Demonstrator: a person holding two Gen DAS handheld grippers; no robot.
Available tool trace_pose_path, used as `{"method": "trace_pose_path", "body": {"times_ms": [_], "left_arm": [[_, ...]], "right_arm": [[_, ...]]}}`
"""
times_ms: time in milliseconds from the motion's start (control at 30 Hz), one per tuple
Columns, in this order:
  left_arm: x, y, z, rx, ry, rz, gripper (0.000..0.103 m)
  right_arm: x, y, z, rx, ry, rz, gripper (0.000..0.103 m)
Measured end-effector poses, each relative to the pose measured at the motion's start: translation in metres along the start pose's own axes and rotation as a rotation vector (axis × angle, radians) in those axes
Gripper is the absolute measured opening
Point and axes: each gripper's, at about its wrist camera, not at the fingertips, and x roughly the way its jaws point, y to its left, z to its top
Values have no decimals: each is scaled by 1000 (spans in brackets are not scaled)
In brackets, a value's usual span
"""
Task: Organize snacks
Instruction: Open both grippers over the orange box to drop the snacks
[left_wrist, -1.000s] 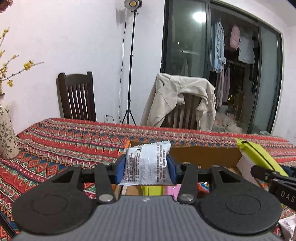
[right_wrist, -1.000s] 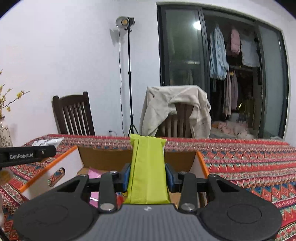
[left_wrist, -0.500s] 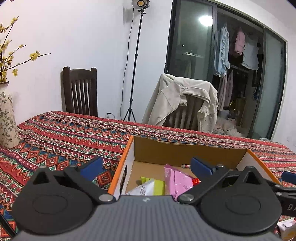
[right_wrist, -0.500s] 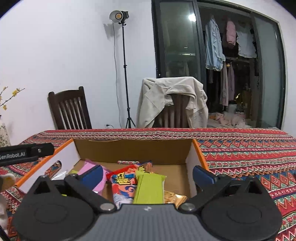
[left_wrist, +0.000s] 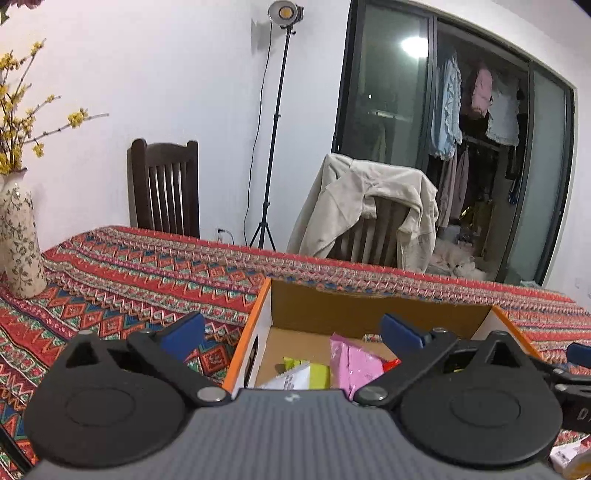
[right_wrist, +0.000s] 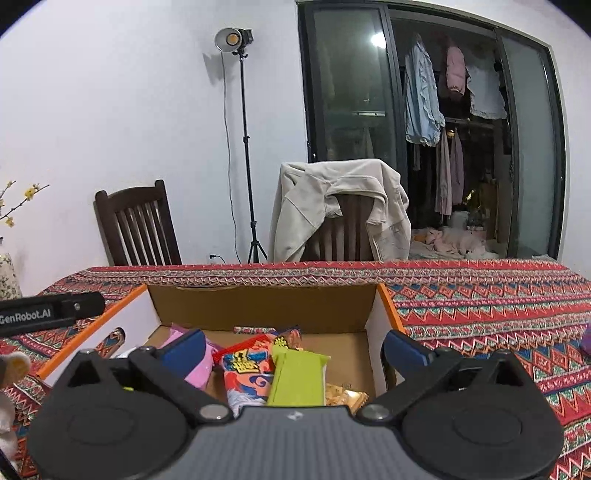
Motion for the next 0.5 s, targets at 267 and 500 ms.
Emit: {"method": "trace_pose_path", "body": {"times_ms": [267,500], "left_arm": [[-22,-7,15,17,-19,-19,103],[-52,-1,14,27,-31,-32,103]], "right_arm": [[-22,10,15,-29,-28,5,103],[-54,15,12,-56,-29,-5,103]]}}
